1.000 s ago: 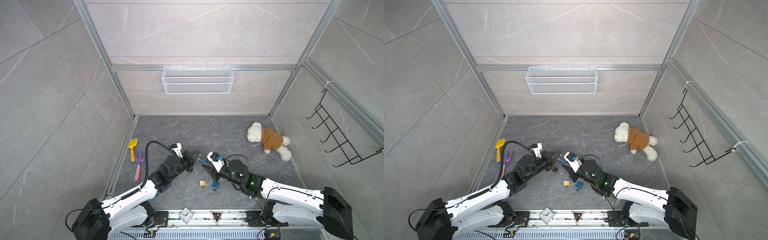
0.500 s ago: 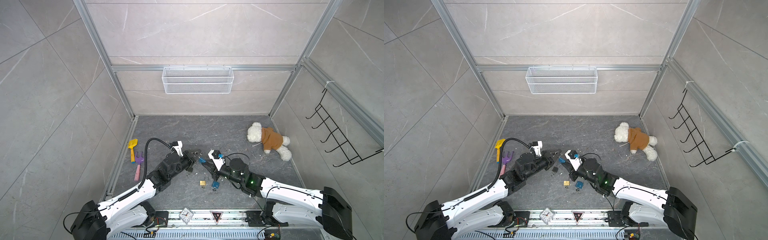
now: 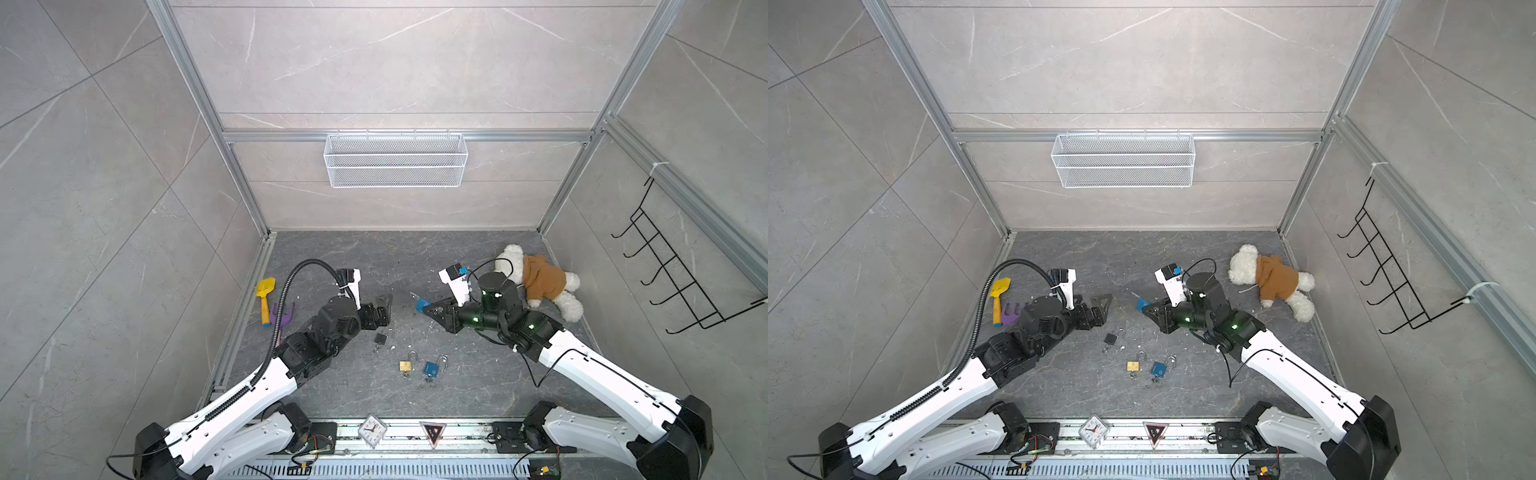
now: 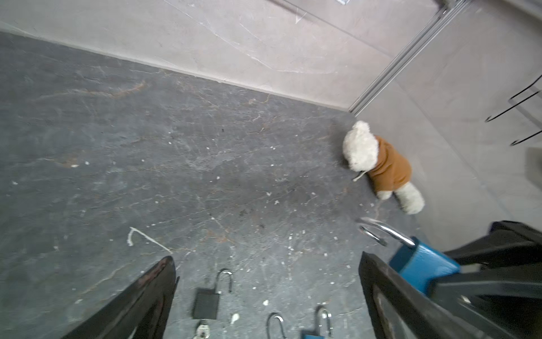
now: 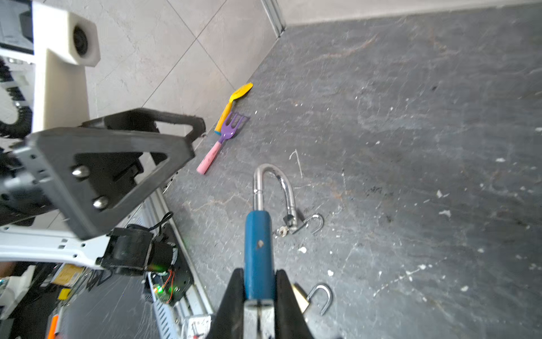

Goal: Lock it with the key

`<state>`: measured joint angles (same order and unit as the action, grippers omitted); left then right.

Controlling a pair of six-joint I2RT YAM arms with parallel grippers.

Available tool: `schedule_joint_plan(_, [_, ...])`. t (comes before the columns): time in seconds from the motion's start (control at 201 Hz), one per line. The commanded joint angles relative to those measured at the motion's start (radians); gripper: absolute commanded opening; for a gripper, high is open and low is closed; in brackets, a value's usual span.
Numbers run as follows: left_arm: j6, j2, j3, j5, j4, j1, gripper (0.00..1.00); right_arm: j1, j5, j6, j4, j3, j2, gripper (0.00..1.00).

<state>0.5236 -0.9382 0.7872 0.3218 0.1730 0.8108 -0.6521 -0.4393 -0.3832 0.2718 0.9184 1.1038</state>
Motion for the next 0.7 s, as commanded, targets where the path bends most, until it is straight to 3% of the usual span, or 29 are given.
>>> schedule_joint_plan(0.0, [-0.161, -0.024, 0.015, 0.063, 0.021, -0.004, 0.97, 0.018, -0.085, -0.029, 0.141, 0.02, -0.048, 0.0])
schedule_joint_plan(0.264, [-0.315, 0.113, -0.217, -0.207, -0.271, -0.004, 0.92, 0.035, -0.145, -0.003, 0.167, -0.017, -0.047, 0.0])
schedule_joint_plan(0.572, [-0.49, 0.17, -0.224, -0.552, -0.226, -0.004, 0.91, 0.091, -0.35, 0.048, 0.095, -0.068, 0.014, 0.0])
schedule_joint_plan(0.697, [-0.497, 0.2, -0.252, -0.65, -0.27, -0.006, 0.89, 0.097, -0.442, 0.057, 0.038, -0.081, 0.036, 0.0])
